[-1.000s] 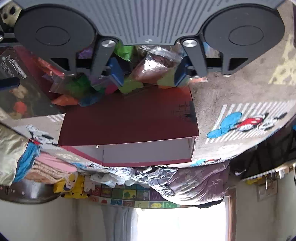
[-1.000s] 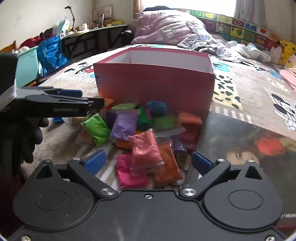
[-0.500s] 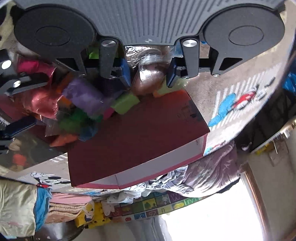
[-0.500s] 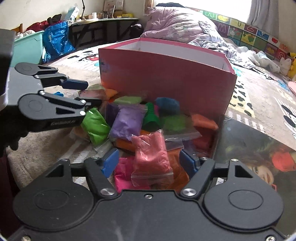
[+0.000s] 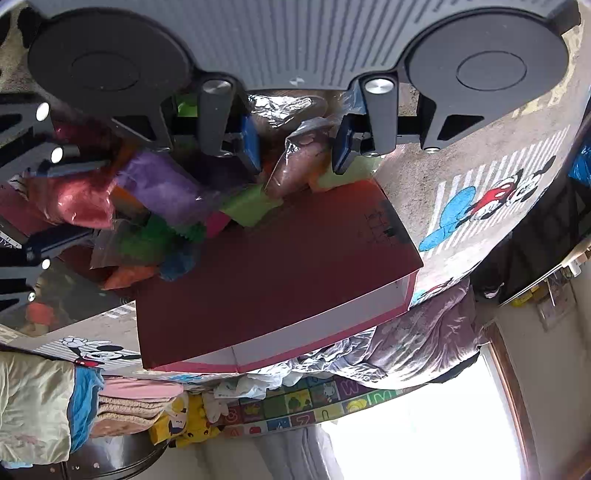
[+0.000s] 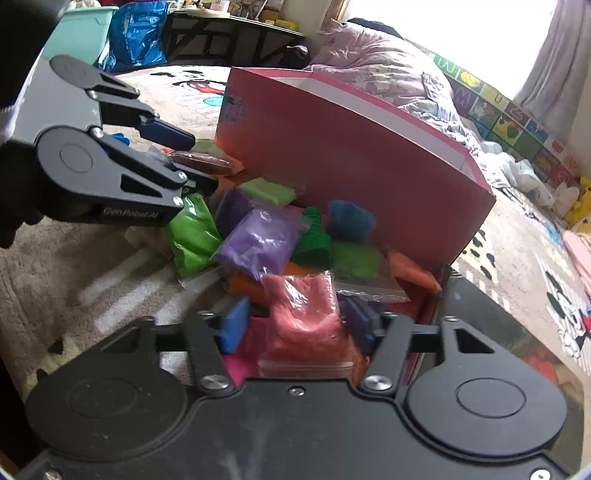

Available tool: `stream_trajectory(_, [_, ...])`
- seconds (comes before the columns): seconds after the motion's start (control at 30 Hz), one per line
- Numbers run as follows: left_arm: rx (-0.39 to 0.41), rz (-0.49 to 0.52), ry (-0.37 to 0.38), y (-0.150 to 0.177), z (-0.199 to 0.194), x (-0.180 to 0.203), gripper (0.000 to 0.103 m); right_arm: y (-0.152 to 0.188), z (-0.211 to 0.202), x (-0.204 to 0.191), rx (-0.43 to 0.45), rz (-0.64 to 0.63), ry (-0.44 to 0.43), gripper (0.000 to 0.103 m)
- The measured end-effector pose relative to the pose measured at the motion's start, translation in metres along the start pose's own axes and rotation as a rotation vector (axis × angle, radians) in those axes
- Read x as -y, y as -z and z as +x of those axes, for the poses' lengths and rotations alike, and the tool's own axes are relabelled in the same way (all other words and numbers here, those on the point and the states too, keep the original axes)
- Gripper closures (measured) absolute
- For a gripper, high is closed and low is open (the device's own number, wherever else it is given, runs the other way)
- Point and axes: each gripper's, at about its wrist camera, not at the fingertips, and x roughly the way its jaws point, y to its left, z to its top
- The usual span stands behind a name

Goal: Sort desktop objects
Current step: 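Close left tool on the brown clay bag while right tool closes on the pink clay bag, then carry brown bag into the red box and open left tool while right tool holds pink bag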

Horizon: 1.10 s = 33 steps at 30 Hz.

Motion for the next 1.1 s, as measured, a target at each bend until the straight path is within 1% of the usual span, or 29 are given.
stream_trajectory(0.03, [0.001,-0.013,0.004,-0.001,-0.001,-0.001,0.070,0.000,-0.001,0.001,-0.002,0.002,-0.002,0.060])
stream_trajectory(0.07, [0.002,-0.027,0.007,-0.001,-0.001,-0.003,0.071,0.000,-0.001,0.002,-0.002,0.007,-0.003,0.060])
stream_trajectory(0.1, [0.005,-0.042,0.012,-0.002,-0.002,-0.004,0.075,0.000,-0.001,0.003,-0.002,0.011,-0.005,0.061])
stream_trajectory(0.27, [0.008,-0.150,0.047,-0.003,-0.005,-0.016,0.080,-0.001,-0.010,0.013,0.016,0.066,-0.035,0.062])
stream_trajectory(0.33, [0.017,-0.191,0.052,-0.004,-0.007,-0.021,0.084,-0.002,-0.015,0.022,0.036,0.128,-0.062,0.062])
stream_trajectory(0.4, [0.026,-0.209,0.045,-0.004,-0.008,-0.023,0.086,-0.002,-0.020,0.032,0.054,0.205,-0.097,0.062])
stream_trajectory(0.5, [0.039,-0.219,0.035,-0.005,-0.011,-0.023,0.087,0.000,-0.026,0.044,0.071,0.297,-0.134,0.062])
stream_trajectory(0.63, [0.070,-0.243,0.018,-0.006,-0.019,-0.023,0.088,0.010,-0.030,0.049,0.076,0.368,-0.165,0.062])
stream_trajectory(0.73, [0.089,-0.290,0.025,-0.008,-0.025,-0.029,0.088,0.018,-0.033,0.043,0.082,0.379,-0.180,0.062])
stream_trajectory(0.9, [0.075,-0.383,0.050,-0.009,-0.028,-0.038,0.088,0.029,-0.039,0.019,0.095,0.341,-0.210,0.062])
stream_trajectory(1.0, [0.073,-0.404,0.057,-0.013,-0.033,-0.039,0.088,0.033,-0.041,0.006,0.108,0.307,-0.223,0.062])
stream_trajectory(1.1, [0.064,-0.402,0.055,-0.018,-0.035,-0.038,0.088,0.041,-0.040,-0.004,0.119,0.299,-0.234,0.062])
